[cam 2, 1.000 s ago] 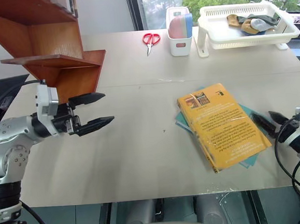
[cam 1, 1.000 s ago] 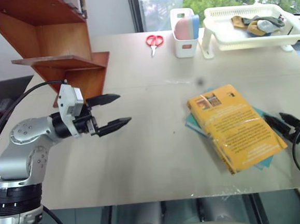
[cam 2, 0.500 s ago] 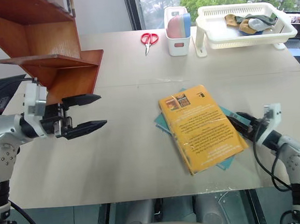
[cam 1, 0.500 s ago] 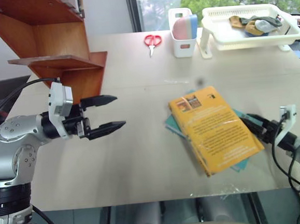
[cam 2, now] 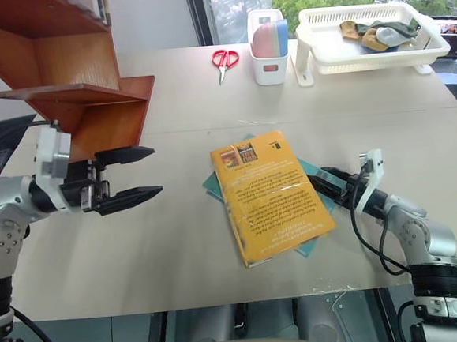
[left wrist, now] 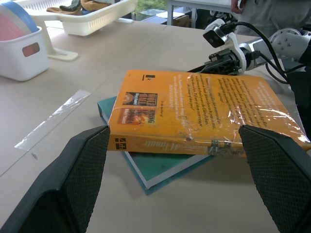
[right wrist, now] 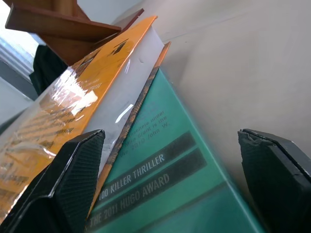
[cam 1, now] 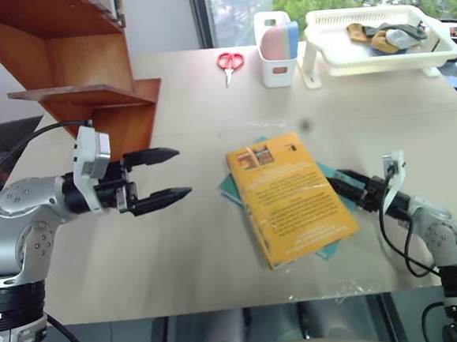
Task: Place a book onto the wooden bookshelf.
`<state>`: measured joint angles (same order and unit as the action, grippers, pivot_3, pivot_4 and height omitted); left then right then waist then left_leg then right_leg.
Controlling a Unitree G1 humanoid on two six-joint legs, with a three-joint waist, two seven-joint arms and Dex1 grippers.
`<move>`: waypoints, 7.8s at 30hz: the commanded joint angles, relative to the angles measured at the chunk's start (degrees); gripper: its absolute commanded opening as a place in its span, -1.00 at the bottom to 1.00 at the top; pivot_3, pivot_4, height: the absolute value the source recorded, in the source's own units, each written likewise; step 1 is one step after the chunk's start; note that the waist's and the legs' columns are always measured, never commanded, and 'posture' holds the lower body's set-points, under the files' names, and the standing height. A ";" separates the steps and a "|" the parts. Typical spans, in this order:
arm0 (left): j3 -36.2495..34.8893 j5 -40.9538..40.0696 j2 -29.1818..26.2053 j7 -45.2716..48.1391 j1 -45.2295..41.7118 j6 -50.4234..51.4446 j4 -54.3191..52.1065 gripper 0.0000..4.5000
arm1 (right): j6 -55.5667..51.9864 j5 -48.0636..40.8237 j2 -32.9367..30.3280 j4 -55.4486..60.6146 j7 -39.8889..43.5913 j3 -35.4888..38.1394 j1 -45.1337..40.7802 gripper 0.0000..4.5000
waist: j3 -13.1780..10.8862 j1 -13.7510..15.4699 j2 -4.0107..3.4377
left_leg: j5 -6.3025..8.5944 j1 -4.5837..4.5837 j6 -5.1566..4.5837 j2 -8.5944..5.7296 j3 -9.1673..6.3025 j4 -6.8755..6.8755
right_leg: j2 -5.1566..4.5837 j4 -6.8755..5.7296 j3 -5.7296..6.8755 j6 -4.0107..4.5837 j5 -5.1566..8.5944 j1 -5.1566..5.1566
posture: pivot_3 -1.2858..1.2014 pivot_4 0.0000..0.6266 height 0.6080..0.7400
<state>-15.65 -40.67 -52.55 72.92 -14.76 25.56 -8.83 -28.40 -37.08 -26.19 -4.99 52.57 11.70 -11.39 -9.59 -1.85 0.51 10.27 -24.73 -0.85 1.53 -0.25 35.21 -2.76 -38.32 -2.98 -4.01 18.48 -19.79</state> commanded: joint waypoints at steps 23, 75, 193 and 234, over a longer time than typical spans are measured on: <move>-3.32 -1.06 -0.40 -0.93 1.91 -0.21 -3.43 0.98 | 20.31 12.07 -3.09 2.81 12.94 -11.24 -3.77 1.00 | -0.13 -0.18 0.10 | 0.00 0.01 0.01 0.01 -0.05 0.02 | -0.02 -0.04 0.05 0.00 0.00 0.01 | 0.03 -0.52 1.00; 8.36 -10.22 22.55 -18.05 6.44 25.48 4.65 0.01 | -12.25 -21.71 -27.88 32.43 10.45 21.57 14.41 1.00 | -0.31 1.26 0.32 | 0.00 -0.03 0.00 -0.13 -0.16 0.15 | -0.20 -0.12 0.15 0.00 0.00 0.07 | 0.03 -0.52 1.00; 12.05 29.67 20.51 -47.58 -15.58 -32.57 5.59 0.76 | -13.90 -26.16 -22.57 6.56 18.00 21.67 -10.16 1.00 | -0.72 1.32 0.51 | -0.01 -0.46 -0.01 -0.15 -0.11 1.05 | -0.04 -0.86 0.35 -0.04 -0.03 -0.21 | 0.03 -0.52 1.00; 11.11 43.37 37.39 -73.89 -30.65 -36.59 39.62 0.76 | -13.15 -28.33 -19.85 11.48 13.55 21.47 -6.52 1.00 | -0.72 1.13 0.50 | 0.00 -0.35 -0.02 -0.23 -0.29 1.03 | 0.01 -0.67 0.36 -0.06 -0.04 0.01 | 0.03 -0.52 1.00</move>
<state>-3.99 3.07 -14.49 -1.32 -45.50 -11.71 34.55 -42.25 -65.15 -45.58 4.79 65.90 32.25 -18.07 -10.31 -0.72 1.01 10.27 -25.08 -0.87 1.29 -0.55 36.24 -2.75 -38.98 -2.62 -4.08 18.45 -19.78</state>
